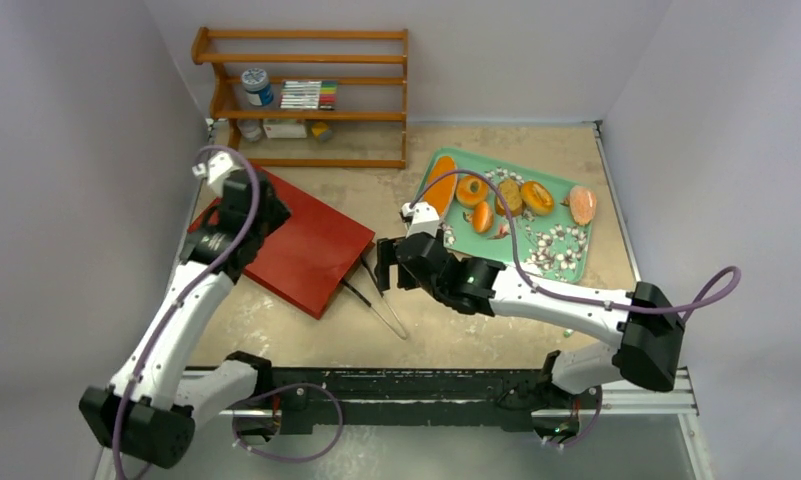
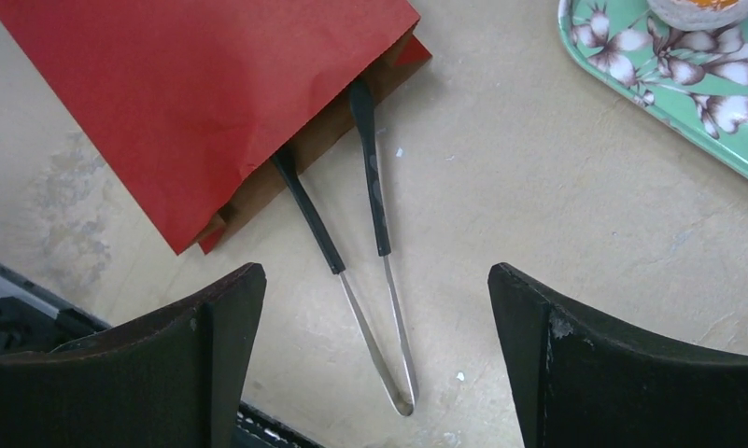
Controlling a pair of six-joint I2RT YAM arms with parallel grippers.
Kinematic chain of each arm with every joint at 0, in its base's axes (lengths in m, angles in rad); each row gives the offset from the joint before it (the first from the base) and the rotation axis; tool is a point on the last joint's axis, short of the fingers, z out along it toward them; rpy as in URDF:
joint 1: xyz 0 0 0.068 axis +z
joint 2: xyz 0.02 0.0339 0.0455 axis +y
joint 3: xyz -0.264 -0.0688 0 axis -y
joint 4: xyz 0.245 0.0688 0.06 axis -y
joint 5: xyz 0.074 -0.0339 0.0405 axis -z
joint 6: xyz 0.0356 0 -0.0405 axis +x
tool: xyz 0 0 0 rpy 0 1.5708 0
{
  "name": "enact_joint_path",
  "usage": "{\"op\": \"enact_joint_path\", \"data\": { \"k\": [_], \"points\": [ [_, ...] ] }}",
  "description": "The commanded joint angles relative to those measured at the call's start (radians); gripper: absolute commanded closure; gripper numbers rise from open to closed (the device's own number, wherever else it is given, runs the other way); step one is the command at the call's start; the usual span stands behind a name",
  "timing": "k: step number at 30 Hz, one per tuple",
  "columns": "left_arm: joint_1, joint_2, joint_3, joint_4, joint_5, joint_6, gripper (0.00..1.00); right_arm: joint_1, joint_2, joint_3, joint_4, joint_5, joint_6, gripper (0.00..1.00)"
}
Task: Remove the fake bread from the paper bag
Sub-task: Place the clamp at the center of the board, then adjust the clamp at the center of the board.
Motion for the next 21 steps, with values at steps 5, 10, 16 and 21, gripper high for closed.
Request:
{"op": "enact_joint_path", "data": {
  "k": [5, 10, 16, 21],
  "points": [
    [-0.435, 0.176, 0.068, 0.037, -0.283, -0.03, 0.64, -0.018, 0.076, -0.015, -0.011, -0.064, -0.006, 0.19],
    [-0.574, 0.149, -0.053, 0.062, -0.288, -0.197, 0.63, -0.019, 0.137, -0.032, -0.005, -0.101, -0.024, 0.23],
    [-0.73, 0.177, -0.113, 0.06, -0.323, -0.37, 0.63, -0.021, 0.173, -0.087, 0.051, -0.125, -0.045, 0.28],
    [-0.866, 0.273, -0.083, -0.017, -0.402, -0.523, 0.61, -0.025, 0.228, -0.078, 0.076, -0.144, -0.057, 0.31]
  ]
}}
